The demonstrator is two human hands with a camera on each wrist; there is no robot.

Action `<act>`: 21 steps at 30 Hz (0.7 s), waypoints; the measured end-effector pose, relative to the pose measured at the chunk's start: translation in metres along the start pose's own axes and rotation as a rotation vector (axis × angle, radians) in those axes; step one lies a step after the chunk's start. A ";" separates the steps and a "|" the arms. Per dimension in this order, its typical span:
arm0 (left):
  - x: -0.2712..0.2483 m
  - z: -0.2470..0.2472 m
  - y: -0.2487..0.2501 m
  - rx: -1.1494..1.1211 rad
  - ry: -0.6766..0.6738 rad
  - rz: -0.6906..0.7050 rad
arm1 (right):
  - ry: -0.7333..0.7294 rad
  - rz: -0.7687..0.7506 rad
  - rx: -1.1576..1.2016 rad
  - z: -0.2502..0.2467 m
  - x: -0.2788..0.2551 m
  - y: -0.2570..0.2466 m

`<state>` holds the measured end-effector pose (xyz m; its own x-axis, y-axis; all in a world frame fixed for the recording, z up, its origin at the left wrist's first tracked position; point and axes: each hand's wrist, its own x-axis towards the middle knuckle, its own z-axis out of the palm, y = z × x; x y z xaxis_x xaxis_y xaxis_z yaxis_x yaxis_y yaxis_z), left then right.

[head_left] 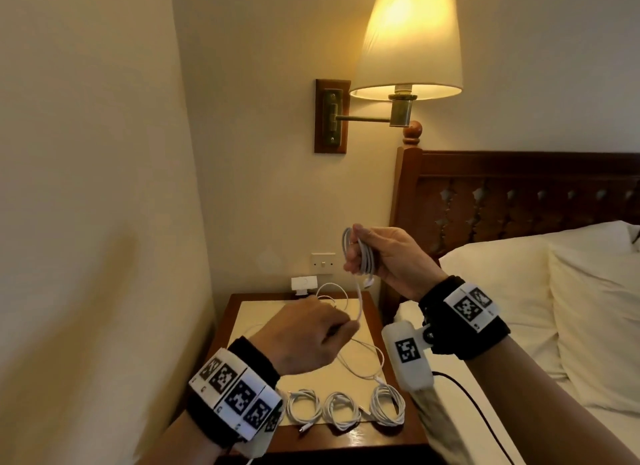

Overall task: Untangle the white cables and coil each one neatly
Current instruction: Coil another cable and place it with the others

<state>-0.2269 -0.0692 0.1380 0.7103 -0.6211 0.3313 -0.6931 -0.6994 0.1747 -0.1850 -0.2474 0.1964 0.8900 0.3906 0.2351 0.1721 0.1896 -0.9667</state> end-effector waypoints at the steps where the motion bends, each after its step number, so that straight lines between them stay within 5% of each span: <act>1: 0.002 -0.012 0.006 0.026 0.042 0.049 | -0.008 -0.003 -0.066 0.003 -0.001 0.001; 6: 0.010 -0.044 0.009 0.202 0.479 0.160 | -0.034 -0.051 -0.342 0.010 -0.003 0.003; 10: 0.016 -0.050 0.001 0.320 0.614 0.085 | -0.106 -0.054 -0.385 0.011 -0.006 0.000; 15: 0.026 -0.050 -0.024 0.205 0.662 -0.047 | -0.199 0.050 -0.073 0.008 -0.006 0.003; 21: 0.034 -0.021 -0.063 -0.274 0.678 -0.074 | -0.216 0.077 0.383 0.001 -0.003 -0.001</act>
<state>-0.1615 -0.0390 0.1580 0.5851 -0.1585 0.7953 -0.7155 -0.5625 0.4143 -0.1880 -0.2481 0.1972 0.7788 0.5880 0.2185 -0.0966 0.4565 -0.8844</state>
